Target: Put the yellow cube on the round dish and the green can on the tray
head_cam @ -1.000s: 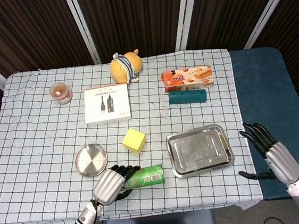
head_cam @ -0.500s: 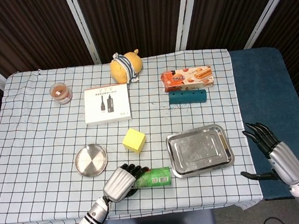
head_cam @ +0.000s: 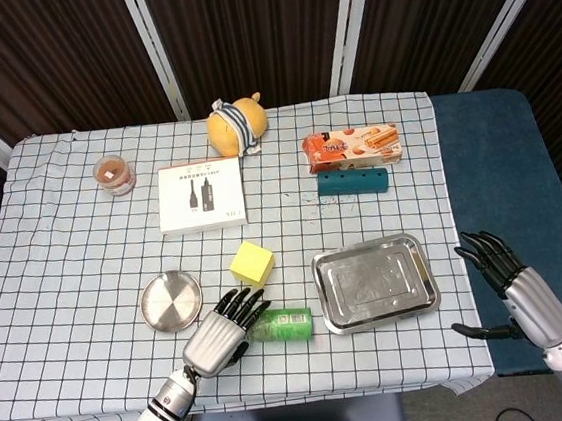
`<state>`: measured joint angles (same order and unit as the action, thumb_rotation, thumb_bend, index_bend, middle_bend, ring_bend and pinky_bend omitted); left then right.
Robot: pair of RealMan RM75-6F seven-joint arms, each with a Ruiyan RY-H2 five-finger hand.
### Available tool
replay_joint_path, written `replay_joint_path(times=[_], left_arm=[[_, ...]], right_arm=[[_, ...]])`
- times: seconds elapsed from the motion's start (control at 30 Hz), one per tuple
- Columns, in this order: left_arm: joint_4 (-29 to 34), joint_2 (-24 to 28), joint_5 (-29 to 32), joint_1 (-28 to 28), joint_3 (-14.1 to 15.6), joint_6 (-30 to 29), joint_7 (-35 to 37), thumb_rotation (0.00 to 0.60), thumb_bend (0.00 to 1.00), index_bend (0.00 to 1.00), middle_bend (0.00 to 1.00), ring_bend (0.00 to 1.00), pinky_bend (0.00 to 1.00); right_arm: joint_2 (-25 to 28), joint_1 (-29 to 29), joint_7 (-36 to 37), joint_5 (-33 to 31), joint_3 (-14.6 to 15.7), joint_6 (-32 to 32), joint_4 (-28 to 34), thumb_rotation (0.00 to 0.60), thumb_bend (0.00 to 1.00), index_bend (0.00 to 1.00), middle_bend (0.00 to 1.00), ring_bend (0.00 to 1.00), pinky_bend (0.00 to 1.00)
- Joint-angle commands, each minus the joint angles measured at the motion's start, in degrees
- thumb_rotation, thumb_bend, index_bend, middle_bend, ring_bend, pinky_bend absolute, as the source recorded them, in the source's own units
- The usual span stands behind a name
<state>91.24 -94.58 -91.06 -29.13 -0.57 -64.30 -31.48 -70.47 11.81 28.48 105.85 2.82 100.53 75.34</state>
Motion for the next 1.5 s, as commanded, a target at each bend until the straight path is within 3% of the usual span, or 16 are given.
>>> replay_joint_path(times=[0.03,0.23,0.53,0.97,1.5], left_arm=[[3.95,3.21,0.36,-0.01,-1.77,-1.7,1.32,0.6,0.4,0.0,0.0,0.0,0.13],[4.65,3.81,0.74,-1.95,-6.03,-2.93,2.77,0.6,0.39,0.0,0.0,0.0,0.13],[2.24,1.34,6.84,-7.69,-9.97,4.08,-0.7,0.6,0.38,0.0,0.0,0.0,0.13],[-7.02,-7.01,14.53,-15.24,-13.59,10.22,-0.31,0.6,0.38,0.0,0.0,0.0,0.13],[-17.47,-11.81,22.12,-21.05,-14.44,14.87,-0.48,0.6,0.38,0.0,0.0,0.0,0.13]], right_arm=[[-0.02,0.0,-0.06,0.19,0.09,0.0,0.03,0.6,0.04,0.0,0.0,0.0,0.0],[0.03,-0.11,0.15,0.82,0.44,0.28,0.05,0.6,0.04,0.0,0.0,0.0,0.0],[0.82,-0.62,-1.03,0.99,1.15,-0.16,0.73,0.6,0.04,0.0,0.0,0.0,0.0],[2.55,-0.12,-3.02,0.84,1.99,-3.48,2.66,0.6,0.04,0.0,0.0,0.0,0.0],[3.25,0.37,-2.64,1.0,2.34,-4.91,3.25,0.6,0.04,0.0,0.0,0.0,0.0]])
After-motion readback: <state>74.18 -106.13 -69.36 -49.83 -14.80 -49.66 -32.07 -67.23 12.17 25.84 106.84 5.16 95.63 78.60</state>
